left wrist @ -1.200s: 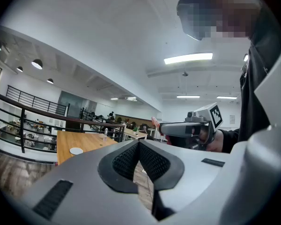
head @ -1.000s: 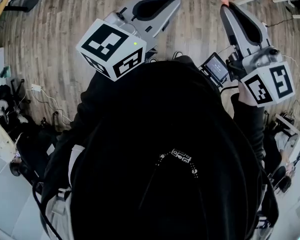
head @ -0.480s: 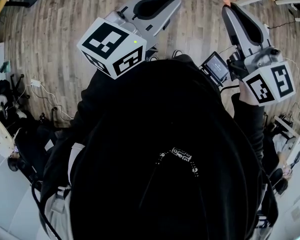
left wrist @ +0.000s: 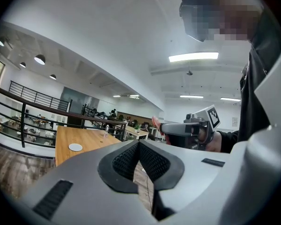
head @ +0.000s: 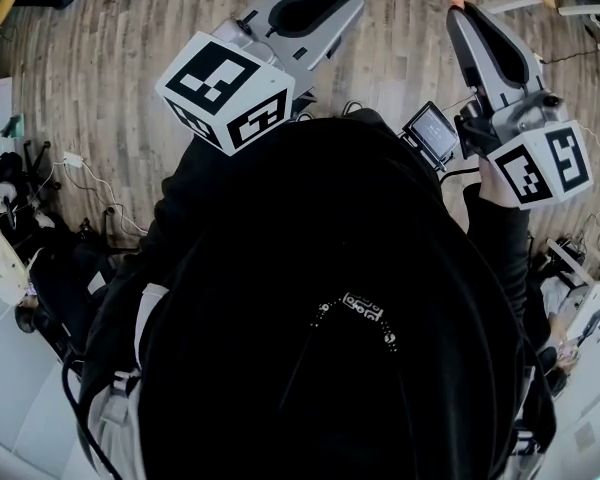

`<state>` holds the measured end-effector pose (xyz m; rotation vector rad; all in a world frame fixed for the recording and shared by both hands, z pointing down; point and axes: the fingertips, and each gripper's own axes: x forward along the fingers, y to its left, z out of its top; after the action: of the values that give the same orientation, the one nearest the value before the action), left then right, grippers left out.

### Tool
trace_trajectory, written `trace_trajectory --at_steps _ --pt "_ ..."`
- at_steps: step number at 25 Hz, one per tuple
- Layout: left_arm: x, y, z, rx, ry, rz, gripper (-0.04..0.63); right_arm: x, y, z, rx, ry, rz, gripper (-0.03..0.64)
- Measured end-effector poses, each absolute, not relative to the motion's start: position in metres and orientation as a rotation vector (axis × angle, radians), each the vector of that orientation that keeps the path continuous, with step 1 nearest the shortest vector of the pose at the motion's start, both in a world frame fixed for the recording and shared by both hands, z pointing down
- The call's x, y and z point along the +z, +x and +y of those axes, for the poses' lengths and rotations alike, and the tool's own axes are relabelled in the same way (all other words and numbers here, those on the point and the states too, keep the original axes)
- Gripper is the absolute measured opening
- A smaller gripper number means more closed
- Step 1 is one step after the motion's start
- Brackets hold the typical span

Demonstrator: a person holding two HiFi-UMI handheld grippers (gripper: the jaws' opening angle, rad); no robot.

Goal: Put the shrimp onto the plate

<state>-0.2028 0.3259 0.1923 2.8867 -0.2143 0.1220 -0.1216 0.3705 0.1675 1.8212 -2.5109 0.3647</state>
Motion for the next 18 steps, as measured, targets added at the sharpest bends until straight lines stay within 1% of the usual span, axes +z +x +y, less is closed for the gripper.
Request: trace_trajectory --at_steps 6,11,18 --pt "0.200 -0.159 0.323 0.158 2.870 -0.201 -0.002 0.174 -0.077 0.362 0.411 1.831 -2.515 0.058" --pt "0.202 -0.117 0.319 0.127 2.789 -0.161 -0.002 0.172 -0.034 0.352 0.419 1.827 -2.529 0.058" --pt "0.208 -0.075 0.319 0.204 2.796 -0.200 -0.002 0.177 0.015 0.352 0.442 1.836 -2.554 0.058"
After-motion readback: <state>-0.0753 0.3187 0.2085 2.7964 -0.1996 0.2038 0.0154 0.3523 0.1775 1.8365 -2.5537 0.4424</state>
